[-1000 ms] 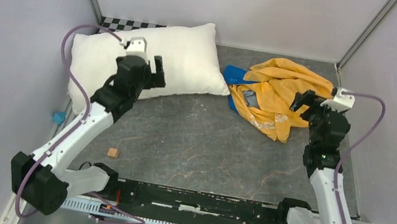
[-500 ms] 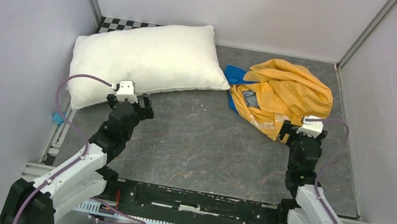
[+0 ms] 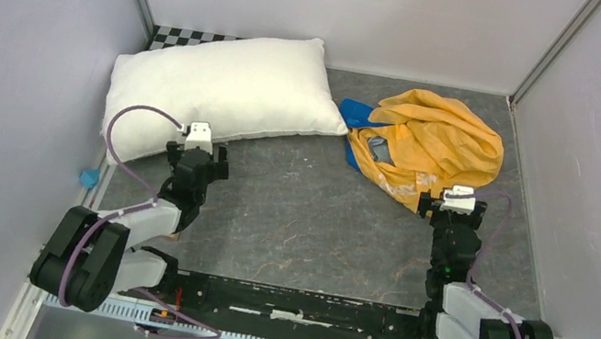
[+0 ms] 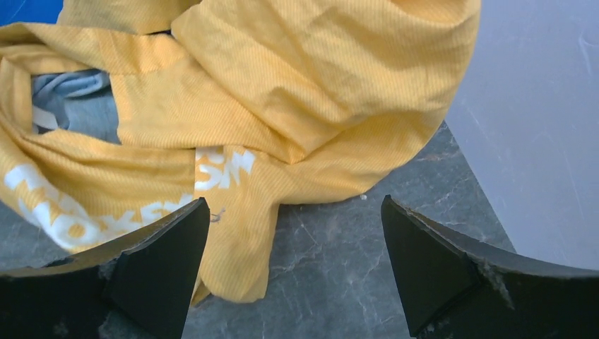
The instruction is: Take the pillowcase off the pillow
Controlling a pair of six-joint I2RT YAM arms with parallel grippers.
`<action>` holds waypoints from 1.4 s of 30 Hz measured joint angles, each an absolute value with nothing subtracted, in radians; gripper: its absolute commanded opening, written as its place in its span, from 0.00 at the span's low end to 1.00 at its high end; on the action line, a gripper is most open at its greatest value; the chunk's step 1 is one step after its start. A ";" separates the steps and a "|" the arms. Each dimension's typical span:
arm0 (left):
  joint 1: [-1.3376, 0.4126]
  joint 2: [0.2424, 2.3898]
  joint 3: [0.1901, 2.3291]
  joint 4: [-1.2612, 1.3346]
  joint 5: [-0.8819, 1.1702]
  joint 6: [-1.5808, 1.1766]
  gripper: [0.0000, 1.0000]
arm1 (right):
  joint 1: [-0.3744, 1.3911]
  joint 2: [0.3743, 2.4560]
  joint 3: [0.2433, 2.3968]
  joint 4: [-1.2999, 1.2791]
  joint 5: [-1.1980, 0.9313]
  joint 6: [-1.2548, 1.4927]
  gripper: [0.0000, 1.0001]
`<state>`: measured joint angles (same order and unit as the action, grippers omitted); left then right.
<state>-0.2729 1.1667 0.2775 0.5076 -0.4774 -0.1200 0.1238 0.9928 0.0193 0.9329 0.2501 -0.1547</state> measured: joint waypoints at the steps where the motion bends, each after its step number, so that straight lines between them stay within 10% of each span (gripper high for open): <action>1: -0.261 1.182 0.276 0.521 -0.465 -0.120 1.00 | 0.124 1.016 0.019 0.968 0.256 -0.155 0.98; 15: -0.110 1.267 0.281 0.686 -0.282 -0.123 0.99 | 0.125 1.376 0.017 1.298 0.270 -0.194 0.98; 42: -0.093 1.478 0.267 0.955 -0.204 -0.043 1.00 | 0.125 1.378 0.015 1.376 0.270 -0.200 0.98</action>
<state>-0.0929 1.4776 0.2668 0.9546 -0.2043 -0.0425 0.1246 1.3785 0.0154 1.3758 0.2703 -0.1997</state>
